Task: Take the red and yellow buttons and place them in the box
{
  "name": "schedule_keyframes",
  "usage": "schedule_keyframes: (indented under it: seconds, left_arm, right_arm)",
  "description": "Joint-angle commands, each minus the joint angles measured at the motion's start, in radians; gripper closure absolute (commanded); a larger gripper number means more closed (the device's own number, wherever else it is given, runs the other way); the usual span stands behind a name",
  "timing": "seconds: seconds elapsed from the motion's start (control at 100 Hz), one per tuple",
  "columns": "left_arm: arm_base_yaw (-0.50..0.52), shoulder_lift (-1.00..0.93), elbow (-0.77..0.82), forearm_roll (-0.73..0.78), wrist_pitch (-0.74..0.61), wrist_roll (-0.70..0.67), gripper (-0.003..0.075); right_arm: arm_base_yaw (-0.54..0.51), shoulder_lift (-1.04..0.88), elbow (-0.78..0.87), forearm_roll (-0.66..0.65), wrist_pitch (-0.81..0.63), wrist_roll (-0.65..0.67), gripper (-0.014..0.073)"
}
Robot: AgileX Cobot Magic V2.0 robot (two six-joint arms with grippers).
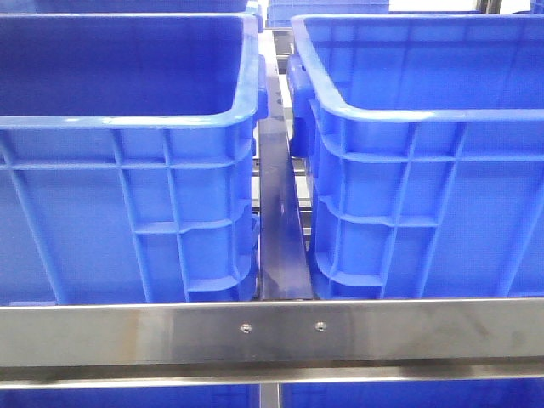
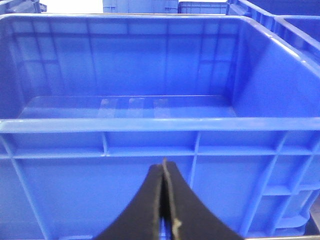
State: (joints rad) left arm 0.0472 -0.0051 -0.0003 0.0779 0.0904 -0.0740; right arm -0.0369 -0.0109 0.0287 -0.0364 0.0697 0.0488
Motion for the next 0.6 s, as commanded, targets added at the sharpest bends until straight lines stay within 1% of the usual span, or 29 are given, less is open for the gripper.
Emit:
schedule_keyframes:
  seconds: [0.0,0.33,0.59]
  left_arm:
    - [0.003,-0.032,0.054,-0.009,-0.085,-0.002,0.0740]
    - [0.003,-0.032,0.054,-0.001,-0.090,-0.002,0.0740]
    - [0.003,-0.032,0.054,0.015,-0.142,-0.002,0.0740]
  right_arm:
    - [0.002,-0.023,-0.016,0.002,-0.080,-0.006,0.0653]
    - [0.002,-0.023,-0.016,0.002,-0.080,-0.006,0.0653]
    - [0.002,-0.023,-0.016,0.002,-0.080,-0.006,0.0653]
